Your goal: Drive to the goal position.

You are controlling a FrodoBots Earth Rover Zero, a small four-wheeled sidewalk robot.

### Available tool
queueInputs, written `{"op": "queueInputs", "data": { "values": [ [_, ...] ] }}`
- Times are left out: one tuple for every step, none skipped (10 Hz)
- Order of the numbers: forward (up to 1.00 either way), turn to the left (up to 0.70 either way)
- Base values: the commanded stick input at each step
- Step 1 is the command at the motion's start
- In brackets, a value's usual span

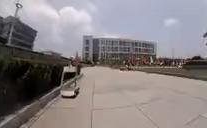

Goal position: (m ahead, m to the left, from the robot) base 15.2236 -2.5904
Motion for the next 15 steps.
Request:
{"op": "queueInputs", "data": {
  "values": [
    [0.85,0.00],
    [0.85,0.00],
    [0.85,0.00],
    [0.85,0.00],
    [0.85,0.00],
    [0.85,0.00],
    [0.85,0.00],
    [0.85,0.00],
    [0.85,0.00],
    [0.85,0.00],
    [0.85,0.00],
    [0.85,0.00],
    [0.85,0.00],
    [0.85,0.00],
    [0.85,0.00]
  ]
}}
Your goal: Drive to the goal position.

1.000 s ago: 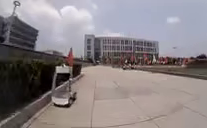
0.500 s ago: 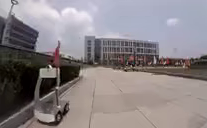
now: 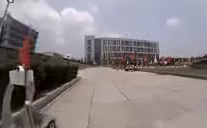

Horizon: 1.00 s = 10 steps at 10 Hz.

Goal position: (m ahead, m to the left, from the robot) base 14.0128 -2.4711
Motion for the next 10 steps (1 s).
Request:
{"op": "queueInputs", "data": {
  "values": [
    [0.85,0.00],
    [0.85,0.00],
    [0.85,0.00],
    [0.85,0.00],
    [0.86,0.02],
    [0.95,0.27],
    [1.00,0.28],
    [1.00,0.05],
    [1.00,0.00],
    [1.00,0.00]
  ]
}}
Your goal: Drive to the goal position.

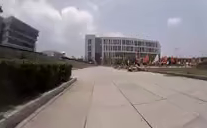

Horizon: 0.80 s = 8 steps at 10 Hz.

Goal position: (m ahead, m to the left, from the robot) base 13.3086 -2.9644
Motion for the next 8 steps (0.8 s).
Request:
{"op": "queueInputs", "data": {
  "values": [
    [1.00,0.00],
    [1.00,0.00],
    [1.00,0.00],
    [1.00,0.00],
    [1.00,0.00],
    [1.00,0.00],
    [1.00,0.00],
    [1.00,0.00]
  ]
}}
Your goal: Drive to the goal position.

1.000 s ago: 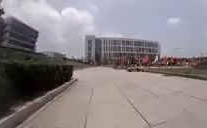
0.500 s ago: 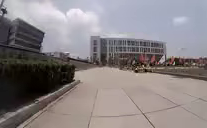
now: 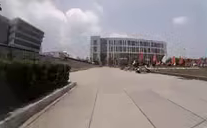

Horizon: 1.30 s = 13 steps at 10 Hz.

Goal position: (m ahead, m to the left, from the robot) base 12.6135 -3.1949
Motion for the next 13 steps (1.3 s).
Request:
{"op": "queueInputs", "data": {
  "values": [
    [1.00,0.00],
    [1.00,0.00],
    [1.00,0.00],
    [1.00,0.00],
    [1.00,0.00],
    [1.00,0.00],
    [1.00,0.00],
    [1.00,0.00],
    [1.00,0.00],
    [1.00,0.00],
    [1.00,0.00],
    [1.00,0.00],
    [1.00,0.00]
  ]
}}
